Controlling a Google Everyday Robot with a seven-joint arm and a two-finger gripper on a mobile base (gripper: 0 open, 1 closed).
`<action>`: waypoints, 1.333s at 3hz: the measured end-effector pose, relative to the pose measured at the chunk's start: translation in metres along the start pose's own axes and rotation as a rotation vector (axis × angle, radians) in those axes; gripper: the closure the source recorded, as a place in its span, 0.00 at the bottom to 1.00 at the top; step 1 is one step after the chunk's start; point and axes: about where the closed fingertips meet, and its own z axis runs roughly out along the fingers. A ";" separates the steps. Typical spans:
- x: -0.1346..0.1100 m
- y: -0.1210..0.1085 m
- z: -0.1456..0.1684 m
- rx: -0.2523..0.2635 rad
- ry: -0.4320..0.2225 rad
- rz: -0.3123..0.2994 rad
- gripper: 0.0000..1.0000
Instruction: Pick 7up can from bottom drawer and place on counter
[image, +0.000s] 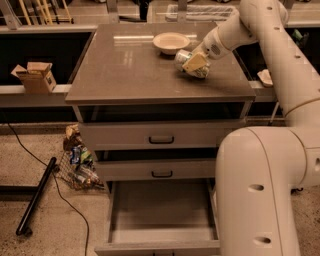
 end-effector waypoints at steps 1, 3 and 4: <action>0.001 -0.003 0.002 -0.001 0.003 0.017 0.12; -0.012 -0.013 -0.030 0.055 -0.012 -0.012 0.00; -0.020 -0.007 -0.073 0.082 -0.006 -0.079 0.00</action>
Offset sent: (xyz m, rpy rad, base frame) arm 0.0125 -0.0171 0.0287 -0.0040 -0.0286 -0.0392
